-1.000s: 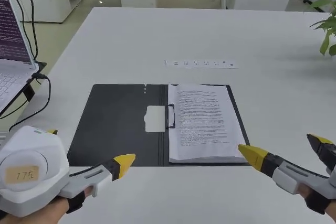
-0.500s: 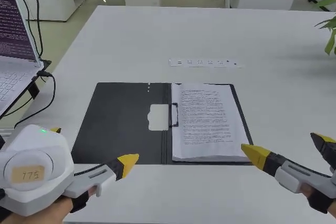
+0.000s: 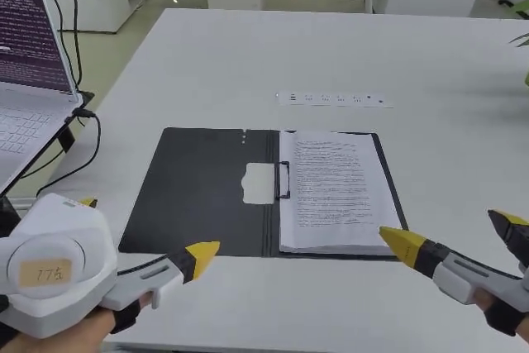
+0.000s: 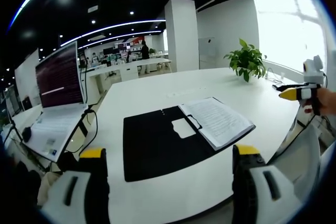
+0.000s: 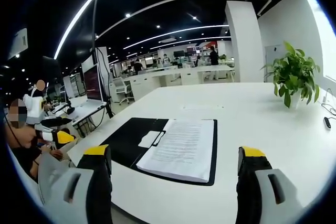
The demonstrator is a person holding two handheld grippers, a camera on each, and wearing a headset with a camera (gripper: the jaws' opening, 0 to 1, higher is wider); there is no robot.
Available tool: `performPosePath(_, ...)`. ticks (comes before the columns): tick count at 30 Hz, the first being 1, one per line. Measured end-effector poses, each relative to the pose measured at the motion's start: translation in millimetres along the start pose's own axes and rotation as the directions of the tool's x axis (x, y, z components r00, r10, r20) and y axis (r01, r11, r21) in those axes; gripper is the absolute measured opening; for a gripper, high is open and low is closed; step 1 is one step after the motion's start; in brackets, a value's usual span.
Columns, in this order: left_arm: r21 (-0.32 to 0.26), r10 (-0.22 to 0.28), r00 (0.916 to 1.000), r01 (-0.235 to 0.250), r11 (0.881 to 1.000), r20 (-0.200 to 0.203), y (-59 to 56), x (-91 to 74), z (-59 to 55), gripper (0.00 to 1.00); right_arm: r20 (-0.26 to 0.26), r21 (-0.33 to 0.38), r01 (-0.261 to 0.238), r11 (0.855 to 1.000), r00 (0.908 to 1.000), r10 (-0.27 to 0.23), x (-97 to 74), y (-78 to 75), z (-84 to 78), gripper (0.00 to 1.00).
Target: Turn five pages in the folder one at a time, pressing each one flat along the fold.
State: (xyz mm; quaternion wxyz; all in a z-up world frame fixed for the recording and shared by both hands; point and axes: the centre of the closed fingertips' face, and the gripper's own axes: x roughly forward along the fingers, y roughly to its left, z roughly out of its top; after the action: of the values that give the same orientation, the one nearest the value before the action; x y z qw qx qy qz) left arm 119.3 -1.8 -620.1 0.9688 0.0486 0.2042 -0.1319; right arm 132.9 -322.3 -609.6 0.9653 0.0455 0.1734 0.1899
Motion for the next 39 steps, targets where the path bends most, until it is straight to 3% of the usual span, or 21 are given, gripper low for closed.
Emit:
performPosePath(18,0.018,-0.025,0.9997,0.025,1.0,0.0,-10.0,3.2,3.4,0.99,0.0,0.001,0.002,1.0,1.0,-0.002,-5.9,-1.8,0.7,1.0)
performPosePath(39,0.026,-0.03,0.9995,0.031,0.999,-0.005,-12.2,3.7,4.6,0.99,0.0,-0.001,0.004,1.0,1.0,-0.004,-7.2,-4.8,0.4,1.0)
